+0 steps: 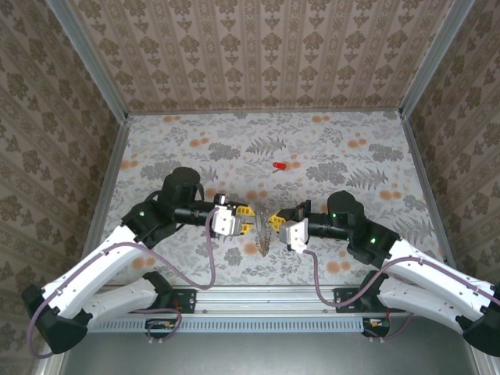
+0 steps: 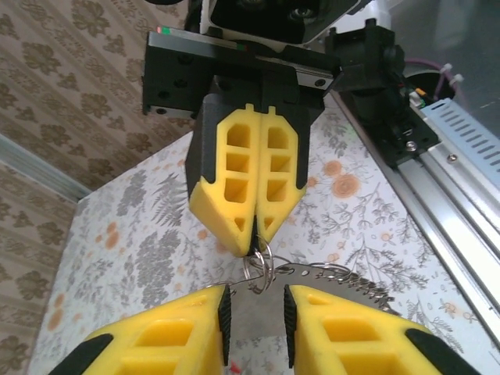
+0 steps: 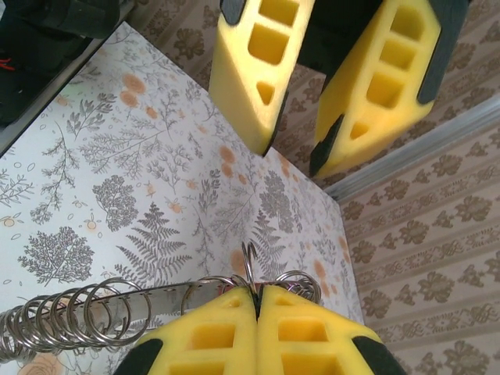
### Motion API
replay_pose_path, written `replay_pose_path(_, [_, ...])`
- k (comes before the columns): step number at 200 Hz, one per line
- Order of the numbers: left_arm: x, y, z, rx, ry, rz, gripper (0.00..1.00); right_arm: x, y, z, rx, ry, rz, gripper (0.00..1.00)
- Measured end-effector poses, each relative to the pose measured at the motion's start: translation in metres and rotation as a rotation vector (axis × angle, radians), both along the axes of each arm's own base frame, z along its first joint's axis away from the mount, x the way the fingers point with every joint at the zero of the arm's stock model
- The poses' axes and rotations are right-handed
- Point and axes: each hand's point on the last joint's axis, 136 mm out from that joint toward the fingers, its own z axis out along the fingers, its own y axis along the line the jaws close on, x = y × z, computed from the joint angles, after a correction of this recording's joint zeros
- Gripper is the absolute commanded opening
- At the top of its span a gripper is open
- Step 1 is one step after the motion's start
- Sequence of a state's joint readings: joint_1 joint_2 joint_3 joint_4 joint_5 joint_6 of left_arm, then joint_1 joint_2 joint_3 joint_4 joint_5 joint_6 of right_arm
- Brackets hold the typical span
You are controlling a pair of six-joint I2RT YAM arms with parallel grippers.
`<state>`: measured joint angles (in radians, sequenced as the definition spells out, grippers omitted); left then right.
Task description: Put the keys on the keyring
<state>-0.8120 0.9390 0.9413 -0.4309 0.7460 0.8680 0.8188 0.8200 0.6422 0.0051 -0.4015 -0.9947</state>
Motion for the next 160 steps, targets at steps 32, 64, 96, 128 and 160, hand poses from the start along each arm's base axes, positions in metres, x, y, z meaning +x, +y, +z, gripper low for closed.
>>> replay_pose_path(32, [-0.001,-0.004,-0.011,0.028,0.043,-0.023,0.28,-0.001,0.002,-0.004,-0.013,-0.008,0.021,0.00])
replay_pose_path(64, [-0.003,-0.006,-0.012,0.031,0.045,-0.034,0.30,-0.001,0.003,-0.006,-0.020,-0.004,0.023,0.00])
replay_pose_path(96, [-0.001,-0.008,-0.014,0.028,0.023,-0.028,0.28,0.000,0.004,-0.005,-0.006,0.020,0.015,0.00])
replay_pose_path(128, [0.000,-0.011,-0.019,0.030,-0.010,-0.020,0.29,0.001,0.005,-0.001,0.018,0.046,0.004,0.00])
replay_pose_path(160, [0.005,-0.014,-0.023,0.034,-0.042,0.002,0.25,0.003,0.005,0.005,0.048,0.057,-0.009,0.00])
